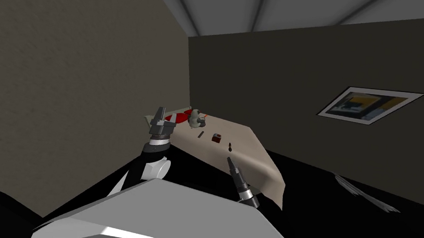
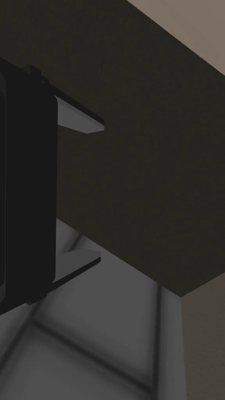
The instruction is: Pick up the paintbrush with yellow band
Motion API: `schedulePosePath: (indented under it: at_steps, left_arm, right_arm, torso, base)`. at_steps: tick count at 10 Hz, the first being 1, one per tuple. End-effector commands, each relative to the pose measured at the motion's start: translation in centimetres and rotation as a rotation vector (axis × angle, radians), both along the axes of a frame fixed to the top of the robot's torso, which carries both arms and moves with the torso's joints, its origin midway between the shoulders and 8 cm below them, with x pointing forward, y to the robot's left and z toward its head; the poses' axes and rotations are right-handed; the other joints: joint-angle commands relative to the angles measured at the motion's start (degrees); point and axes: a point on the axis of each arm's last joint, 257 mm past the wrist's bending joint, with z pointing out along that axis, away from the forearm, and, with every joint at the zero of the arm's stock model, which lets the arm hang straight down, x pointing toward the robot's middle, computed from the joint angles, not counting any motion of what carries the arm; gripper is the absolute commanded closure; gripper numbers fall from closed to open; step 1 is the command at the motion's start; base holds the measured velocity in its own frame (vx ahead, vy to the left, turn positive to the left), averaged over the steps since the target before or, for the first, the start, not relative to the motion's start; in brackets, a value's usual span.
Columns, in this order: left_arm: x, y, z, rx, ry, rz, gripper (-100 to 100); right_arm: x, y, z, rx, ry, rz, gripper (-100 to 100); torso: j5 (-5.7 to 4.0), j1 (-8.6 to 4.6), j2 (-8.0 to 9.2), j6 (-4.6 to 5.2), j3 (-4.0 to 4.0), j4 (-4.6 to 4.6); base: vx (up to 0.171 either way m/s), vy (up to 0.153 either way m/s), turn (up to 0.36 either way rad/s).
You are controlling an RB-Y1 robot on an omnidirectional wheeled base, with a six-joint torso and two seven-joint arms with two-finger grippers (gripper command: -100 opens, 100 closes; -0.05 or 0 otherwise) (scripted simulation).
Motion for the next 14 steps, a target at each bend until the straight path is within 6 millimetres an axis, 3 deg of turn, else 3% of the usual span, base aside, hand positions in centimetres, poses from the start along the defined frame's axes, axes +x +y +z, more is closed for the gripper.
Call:
schedulePosePath:
  at_steps: [1,2,3,4,5,6,7,8,9,10,11,12,13,14]
  left_arm:
    - [0.0,0.0,0.0,0.000,0.000,0.000,0]
    - [0.0,0.0,0.0,0.000,0.000,0.000,0]
    - [0.0,0.0,0.0,0.000,0.000,0.000,0]
    - [0.0,0.0,0.0,0.000,0.000,0.000,0]
    - [0.0,0.0,0.0,0.000,0.000,0.000,0]
    - [0.0,0.0,0.0,0.000,0.000,0.000,0]
    - [0.0,0.0,0.0,0.000,0.000,0.000,0]
    - [0.0,0.0,0.0,0.000,0.000,0.000,0]
    - [0.0,0.0,0.0,0.000,0.000,0.000,0]
    - [0.0,0.0,0.0,0.000,0.000,0.000,0]
    - [0.0,0.0,0.0,0.000,0.000,0.000,0]
    - [0.0,0.0,0.0,0.000,0.000,0.000,0]
    - [0.0,0.0,0.0,0.000,0.000,0.000,0]
    - [0.0,0.0,0.0,0.000,0.000,0.000,0]
  right_arm:
    - [-1.5,0.4,-3.5,-0.106,0.061,0.022,-100]
    - [-1.5,0.5,-3.6,-0.115,0.060,0.025,-100]
    - [-3.1,0.6,-6.6,-0.204,0.112,0.048,-100]
    - [-3.2,0.7,-6.7,-0.215,0.111,0.052,-100]
    - [-5.0,0.7,-9.5,-0.306,0.160,0.082,-100]
    - [-5.0,0.8,-9.6,-0.318,0.158,0.086,-100]
    - [-7.0,0.6,-12.4,-0.409,0.203,0.122,-100]
    - [-7.1,0.7,-12.5,-0.424,0.201,0.128,-100]
    - [-9.3,0.4,-15.0,-0.511,0.241,0.167,-100]
    - [-9.4,0.5,-15.2,-0.531,0.237,0.177,-100]
    - [-11.6,0.0,-17.5,-0.620,0.271,0.223,-100]
    - [-11.8,0.1,-17.7,-0.641,0.266,0.233,-100]
    - [-14.0,-0.5,-19.7,-0.730,0.293,0.283,-100]
    - [-14.2,-0.4,-19.9,-0.751,0.287,0.295,-100]
  torso:
    - [0.00,0.00,0.00,0.00,0.00,0.00]
    - [0.00,0.04,0.02,-0.01,0.00,0.00]
    - [0.00,-0.01,-0.02,0.00,-0.01,0.00]
    - [0.00,0.00,-0.01,-0.01,-0.01,0.00]
    - [0.00,-0.03,-0.04,0.00,-0.02,0.00]
    - [0.00,0.03,-0.02,-0.01,-0.01,0.00]
    - [0.01,0.00,-0.05,0.00,-0.02,-0.01]
    - [0.00,-0.01,-0.06,-0.01,-0.03,-0.01]
    - [0.00,-0.04,-0.09,0.01,-0.05,-0.01]
    - [0.00,0.00,-0.08,-0.01,-0.05,-0.02]
    - [-0.01,-0.05,-0.12,0.00,-0.07,-0.02]
    - [0.00,-0.04,-0.15,-0.01,-0.08,-0.03]
    - [-0.01,-0.08,-0.16,0.00,-0.09,-0.03]
    - [-0.01,-0.07,-0.19,-0.02,-0.11,-0.04]
  base:
    - [-0.051,0.073,0.085]
    - [-0.043,0.056,0.038]
    - [-0.046,0.059,0.095]
    - [-0.037,0.054,0.038]
    - [-0.046,0.072,0.074]
    - [-0.035,0.062,0.042]
    - [-0.029,0.064,0.100]
    - [-0.022,0.052,0.038]
    - [-0.025,0.063,0.082]
    - [-0.015,0.051,0.037]
    - [-0.002,0.056,0.107]
    - [-0.002,0.043,0.038]
    - [0.004,0.055,0.095]
    - [0.015,0.039,0.041]
